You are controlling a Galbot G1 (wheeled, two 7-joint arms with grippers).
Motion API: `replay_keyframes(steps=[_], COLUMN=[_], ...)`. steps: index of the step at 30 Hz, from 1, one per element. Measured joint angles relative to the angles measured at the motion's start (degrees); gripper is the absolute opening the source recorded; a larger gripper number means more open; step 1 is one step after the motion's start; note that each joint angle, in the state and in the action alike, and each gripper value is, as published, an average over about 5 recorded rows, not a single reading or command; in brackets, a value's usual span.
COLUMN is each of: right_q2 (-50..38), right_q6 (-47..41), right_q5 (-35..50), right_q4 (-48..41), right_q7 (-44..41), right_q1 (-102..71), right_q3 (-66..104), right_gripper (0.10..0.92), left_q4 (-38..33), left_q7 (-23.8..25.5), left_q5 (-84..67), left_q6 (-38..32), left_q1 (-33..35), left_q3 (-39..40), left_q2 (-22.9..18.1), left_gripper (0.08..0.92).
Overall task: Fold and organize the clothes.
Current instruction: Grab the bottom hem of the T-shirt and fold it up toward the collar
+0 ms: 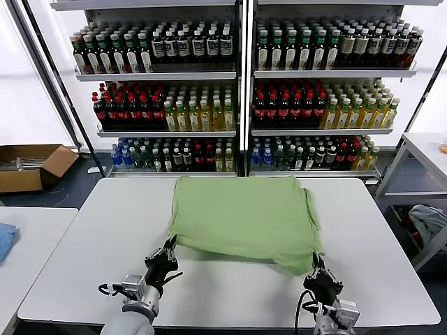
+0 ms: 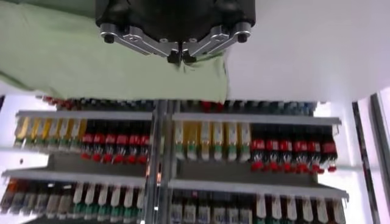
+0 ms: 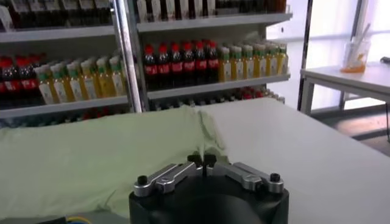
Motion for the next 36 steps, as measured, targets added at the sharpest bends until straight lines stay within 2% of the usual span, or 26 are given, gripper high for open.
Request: replay_keyframes(steps=[25, 27, 30, 36], right_q2=[-3.48, -3.42, -3.18, -1.79], right_q6=[-3.83, -4.32, -5.04, -5.68], right_q5=[1.49, 1.56, 1.95, 5.41], right_q4=[-24.36, -25.84, -27.87, -30.57], right_q7=[-4.66, -4.9, -5.0, -3.7], right_q1=[27.87, 29.27, 31.21, 34.54], right_q3=[-6.82, -7.42, -8.06, -8.35], right_gripper=[0.11, 0.129, 0.199, 0.355], left_q4=[21.27, 22.77, 24.74, 27.09], left_q7=[-0.35, -0.29, -0.38, -1.06], left_q5=[-8.11, -8.31, -8.5, -9.01], left_q6=[-1.22, -1.09, -0.78, 0.27], left_q1=[-21.75, -22.89, -24.39, -26.68], left_q3=[3.48, 3.57, 3.65, 3.46], left_q2=[1.26, 1.28, 1.17, 0.81], left_gripper=[0.084, 0.084, 0.092, 0.234])
